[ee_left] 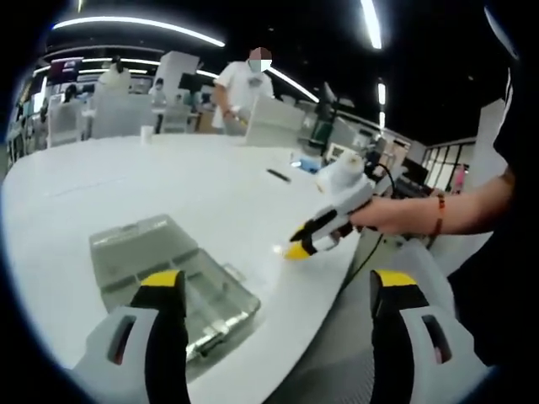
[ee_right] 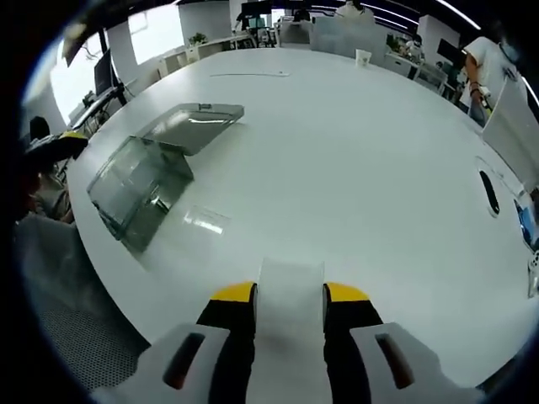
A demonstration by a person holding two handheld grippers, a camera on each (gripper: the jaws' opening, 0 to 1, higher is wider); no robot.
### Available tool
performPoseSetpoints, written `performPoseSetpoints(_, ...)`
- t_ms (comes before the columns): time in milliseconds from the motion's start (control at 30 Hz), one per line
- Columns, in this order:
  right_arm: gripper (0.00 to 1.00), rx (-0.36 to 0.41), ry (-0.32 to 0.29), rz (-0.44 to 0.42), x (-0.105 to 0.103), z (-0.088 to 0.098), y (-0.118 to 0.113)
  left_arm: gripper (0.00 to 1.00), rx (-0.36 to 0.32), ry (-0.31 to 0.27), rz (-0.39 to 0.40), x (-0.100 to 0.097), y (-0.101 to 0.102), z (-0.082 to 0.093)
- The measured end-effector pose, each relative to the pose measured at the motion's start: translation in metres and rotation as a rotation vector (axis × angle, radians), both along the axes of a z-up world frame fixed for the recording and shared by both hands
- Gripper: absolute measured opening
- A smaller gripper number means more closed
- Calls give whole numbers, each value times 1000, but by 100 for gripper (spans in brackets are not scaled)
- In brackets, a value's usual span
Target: Insert the divider into the dual guide fixture by aligning both edges with the guide slots and pushing it downward to the bottom, including one-sided entry, uneven engagement, binding, and posture correction.
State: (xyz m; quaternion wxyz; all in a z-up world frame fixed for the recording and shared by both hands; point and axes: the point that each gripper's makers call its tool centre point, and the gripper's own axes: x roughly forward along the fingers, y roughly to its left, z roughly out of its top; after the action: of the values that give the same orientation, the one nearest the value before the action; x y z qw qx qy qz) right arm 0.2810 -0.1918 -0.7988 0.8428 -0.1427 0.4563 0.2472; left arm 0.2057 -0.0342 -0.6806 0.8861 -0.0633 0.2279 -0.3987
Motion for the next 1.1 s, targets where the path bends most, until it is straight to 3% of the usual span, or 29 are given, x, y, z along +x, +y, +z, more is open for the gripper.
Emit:
performPoseSetpoints(267,26,55,-53,-21,-3,18,12,87,-7,4,-8,-3,-1,1)
performPoseSetpoints(333,26,66,-66,-25,-4,23,14,84,-2,29,-2,-3,0,-3)
performPoseSetpoints(533,26,102,-111,-30,-5,35,22,84,-66,26,15,-1,-2,4)
performPoseSetpoints(667,26,123,-118,-48,-9,44,26,84,-52,31,5,-3,-4,2)
performPoseSetpoints(967,26,162,-143,-29,-15,51,36,83,-105,55,12,-3,-7,4)
performPoseSetpoints(1100,26,162,-173,37,-19,56,46,83,-107,50,19,-5,-6,6)
